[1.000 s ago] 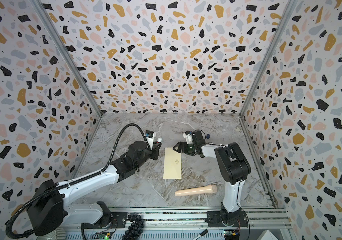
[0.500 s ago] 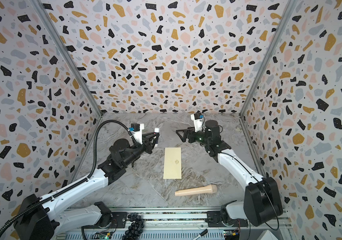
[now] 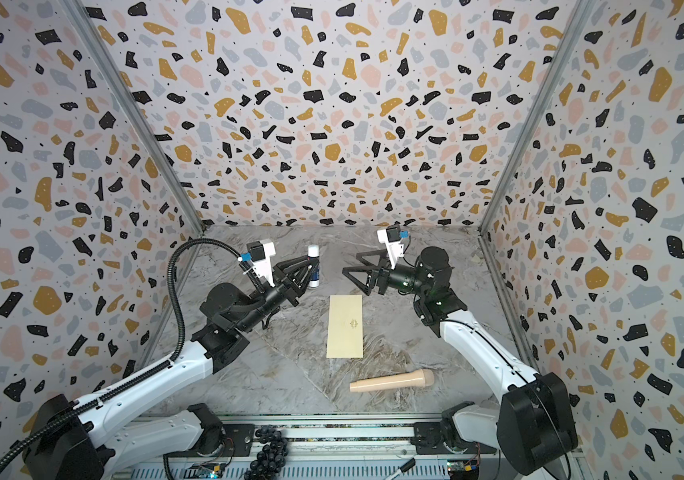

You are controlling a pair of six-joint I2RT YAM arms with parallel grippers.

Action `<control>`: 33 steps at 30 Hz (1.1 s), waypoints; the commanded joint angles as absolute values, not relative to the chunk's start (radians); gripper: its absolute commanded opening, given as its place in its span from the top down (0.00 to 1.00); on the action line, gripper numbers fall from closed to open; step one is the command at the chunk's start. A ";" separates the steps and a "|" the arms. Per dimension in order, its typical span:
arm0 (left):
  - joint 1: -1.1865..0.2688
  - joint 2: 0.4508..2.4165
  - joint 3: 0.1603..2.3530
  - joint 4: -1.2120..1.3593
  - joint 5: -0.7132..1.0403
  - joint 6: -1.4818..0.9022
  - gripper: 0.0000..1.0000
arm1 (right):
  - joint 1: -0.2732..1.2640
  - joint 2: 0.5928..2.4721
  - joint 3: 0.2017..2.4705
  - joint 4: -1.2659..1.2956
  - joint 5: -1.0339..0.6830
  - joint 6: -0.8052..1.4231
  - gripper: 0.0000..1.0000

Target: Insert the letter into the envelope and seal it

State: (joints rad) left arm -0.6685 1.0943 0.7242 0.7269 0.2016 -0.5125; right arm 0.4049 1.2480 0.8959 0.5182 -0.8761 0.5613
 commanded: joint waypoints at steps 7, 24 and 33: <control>-0.663 1.069 0.717 0.841 0.182 -0.516 1.00 | 0.504 1.242 0.952 0.568 -0.885 0.573 0.00; -0.663 1.094 0.706 1.011 0.200 -0.700 1.00 | 0.612 1.348 0.959 0.799 -0.837 0.704 0.21; -0.663 1.108 0.704 1.020 0.217 -0.709 1.00 | 0.637 1.380 0.994 0.828 -0.854 0.709 0.33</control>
State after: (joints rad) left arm -0.6674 1.1095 0.7086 0.9298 0.2016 -0.7025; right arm 0.6292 1.3830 0.9424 0.7788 -0.8425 0.7021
